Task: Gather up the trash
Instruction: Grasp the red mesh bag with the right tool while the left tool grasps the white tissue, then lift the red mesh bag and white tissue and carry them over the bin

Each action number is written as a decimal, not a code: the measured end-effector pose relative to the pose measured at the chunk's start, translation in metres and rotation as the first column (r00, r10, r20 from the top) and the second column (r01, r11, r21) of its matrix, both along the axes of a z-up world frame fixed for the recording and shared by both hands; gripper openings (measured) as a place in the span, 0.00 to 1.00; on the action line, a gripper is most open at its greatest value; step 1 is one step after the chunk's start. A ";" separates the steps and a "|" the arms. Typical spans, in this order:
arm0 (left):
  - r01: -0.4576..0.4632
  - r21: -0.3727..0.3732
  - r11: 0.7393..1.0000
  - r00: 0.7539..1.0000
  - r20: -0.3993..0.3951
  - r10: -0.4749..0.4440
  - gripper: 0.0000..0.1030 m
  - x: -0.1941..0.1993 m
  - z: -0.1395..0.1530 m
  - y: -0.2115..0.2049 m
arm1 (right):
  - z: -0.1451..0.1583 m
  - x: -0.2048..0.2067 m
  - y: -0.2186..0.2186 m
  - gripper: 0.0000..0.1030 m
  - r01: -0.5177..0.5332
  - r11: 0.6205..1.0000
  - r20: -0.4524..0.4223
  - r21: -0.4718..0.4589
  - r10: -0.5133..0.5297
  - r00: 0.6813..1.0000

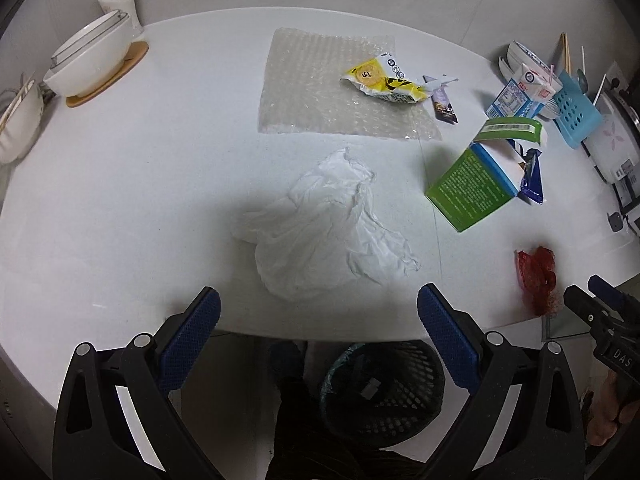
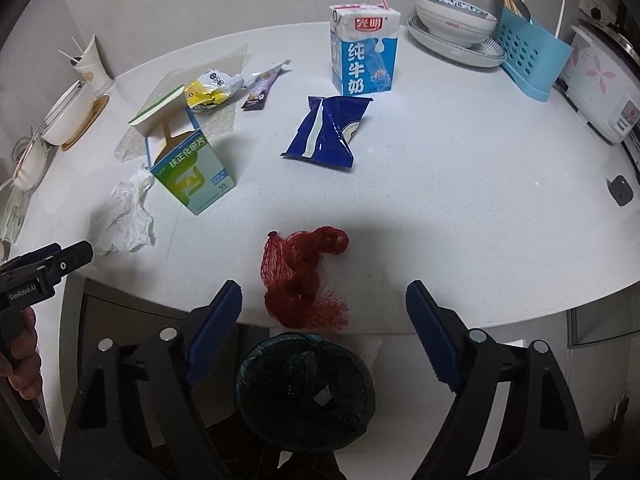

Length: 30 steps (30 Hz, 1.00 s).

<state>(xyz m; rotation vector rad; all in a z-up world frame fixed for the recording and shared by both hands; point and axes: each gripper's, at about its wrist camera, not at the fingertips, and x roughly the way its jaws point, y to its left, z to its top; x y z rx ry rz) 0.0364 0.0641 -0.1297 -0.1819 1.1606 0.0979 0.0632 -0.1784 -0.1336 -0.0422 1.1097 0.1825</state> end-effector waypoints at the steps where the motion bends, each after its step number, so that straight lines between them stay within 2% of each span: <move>1: 0.004 0.003 1.000 1.000 -0.006 -0.004 0.93 0.004 -0.002 0.002 | -0.002 0.003 0.001 0.75 0.005 1.000 -0.009 -0.001 -0.005 1.000; 12: 0.047 0.018 0.999 0.997 -0.068 -0.045 0.91 0.043 -0.028 0.012 | -0.021 0.029 0.015 0.59 0.027 0.999 -0.088 -0.024 -0.029 0.996; 18: 0.039 0.052 0.998 0.993 -0.115 -0.033 0.76 0.049 -0.038 0.009 | -0.031 0.032 0.020 0.50 0.024 0.999 -0.122 -0.036 -0.028 0.992; 21: 0.040 0.090 0.995 0.993 -0.116 -0.030 0.64 0.050 -0.037 0.009 | -0.034 0.032 0.022 0.47 0.019 0.999 -0.130 -0.041 -0.024 0.991; 23: 0.049 0.092 0.995 0.992 -0.124 -0.038 0.43 0.050 -0.033 0.006 | -0.036 0.032 0.024 0.43 0.015 0.999 -0.141 -0.047 -0.022 0.990; 24: 0.053 0.091 0.994 0.990 -0.132 -0.041 0.35 0.050 -0.031 0.005 | -0.038 0.033 0.025 0.39 0.012 0.998 -0.148 -0.054 -0.020 0.989; 25: 0.060 0.091 0.994 0.989 -0.139 -0.047 0.15 0.051 -0.030 0.002 | -0.039 0.033 0.026 0.36 0.009 0.998 -0.151 -0.057 -0.018 0.988; 26: 0.068 0.090 0.994 0.988 -0.145 -0.055 0.06 0.052 -0.029 0.000 | -0.040 0.032 0.027 0.30 0.006 0.998 -0.155 -0.061 -0.015 0.988; 27: 0.070 0.092 0.993 0.988 -0.145 -0.057 0.06 0.052 -0.029 -0.001 | -0.041 0.032 0.029 0.21 0.005 0.998 -0.157 -0.068 -0.015 0.987; 30: 0.064 0.073 0.995 0.989 -0.139 -0.054 0.04 0.052 -0.028 0.001 | -0.040 0.033 0.029 0.16 0.008 0.998 -0.159 -0.064 -0.018 0.987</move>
